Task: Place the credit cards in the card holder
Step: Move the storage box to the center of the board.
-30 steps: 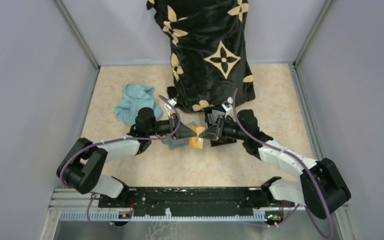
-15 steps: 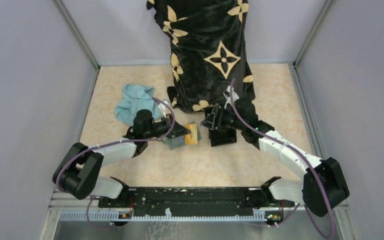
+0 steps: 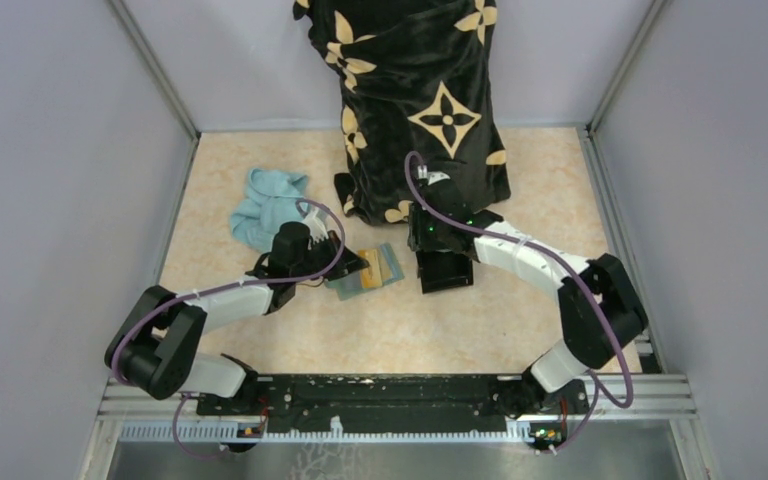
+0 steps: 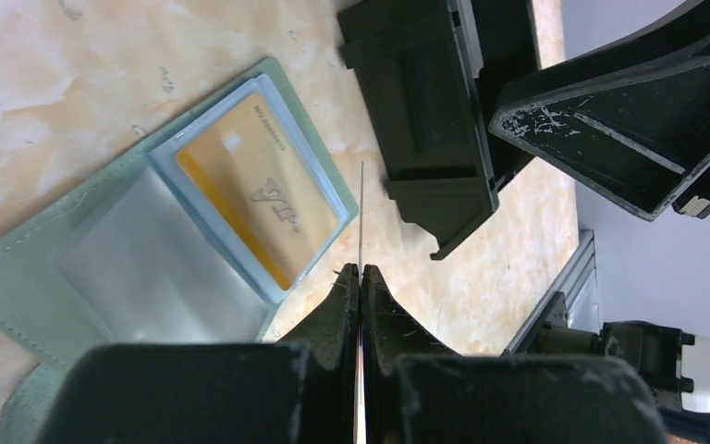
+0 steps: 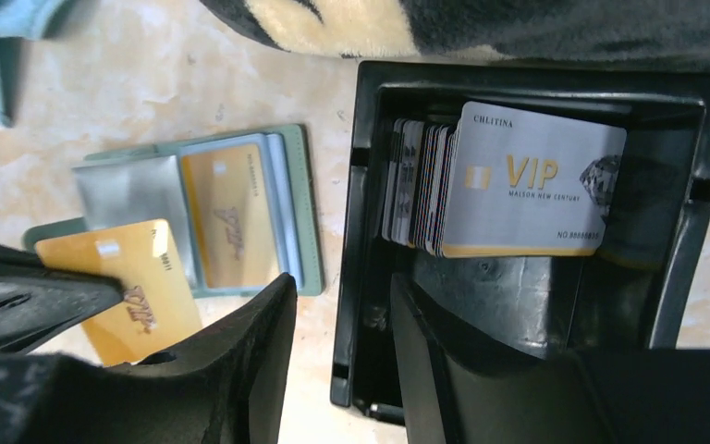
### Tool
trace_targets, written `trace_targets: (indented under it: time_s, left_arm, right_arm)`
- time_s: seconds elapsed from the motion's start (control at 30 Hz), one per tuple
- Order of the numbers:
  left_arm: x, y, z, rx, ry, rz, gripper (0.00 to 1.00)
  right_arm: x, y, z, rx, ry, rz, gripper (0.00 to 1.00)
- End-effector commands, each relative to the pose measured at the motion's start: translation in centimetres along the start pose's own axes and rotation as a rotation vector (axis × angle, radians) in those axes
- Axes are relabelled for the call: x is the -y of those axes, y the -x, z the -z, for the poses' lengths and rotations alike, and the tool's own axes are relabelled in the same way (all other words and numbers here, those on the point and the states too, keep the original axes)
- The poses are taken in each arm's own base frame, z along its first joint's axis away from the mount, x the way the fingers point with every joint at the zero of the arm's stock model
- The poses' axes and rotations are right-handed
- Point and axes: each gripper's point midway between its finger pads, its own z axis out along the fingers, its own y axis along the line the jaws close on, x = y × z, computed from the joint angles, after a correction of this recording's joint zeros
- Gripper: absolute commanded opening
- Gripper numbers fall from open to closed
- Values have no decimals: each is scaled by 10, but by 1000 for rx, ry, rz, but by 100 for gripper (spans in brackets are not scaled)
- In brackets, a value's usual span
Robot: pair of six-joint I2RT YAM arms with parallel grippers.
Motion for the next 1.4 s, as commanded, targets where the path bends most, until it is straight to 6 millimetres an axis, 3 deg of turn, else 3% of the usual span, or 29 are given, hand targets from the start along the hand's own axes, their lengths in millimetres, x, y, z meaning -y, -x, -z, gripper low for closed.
trace_targets:
  time_s: [0.0, 0.2, 0.43, 0.63, 1.03, 1.37]
  left_arm:
    - [-9, 9, -3, 28, 57, -16, 0]
    - [-13, 8, -2, 25, 74, -20, 0]
    - [-15, 6, -2, 23, 84, -11, 0]
    - [-18, 6, 0, 28, 93, -8, 0]
    - [-19, 6, 6, 41, 102, -21, 0]
    - [-19, 7, 8, 53, 108, -21, 0]
  right_arm:
    - [-1, 22, -3, 37, -93, 80, 42]
    - [8, 10, -26, -44, -183, 120, 38]
    - [18, -2, -40, -87, -241, 135, 25]
    - [30, -6, -40, -85, -322, 130, 0]
    - [58, -15, -10, -72, -419, 112, 0]
    - [71, -15, 5, -63, -328, 218, 0]
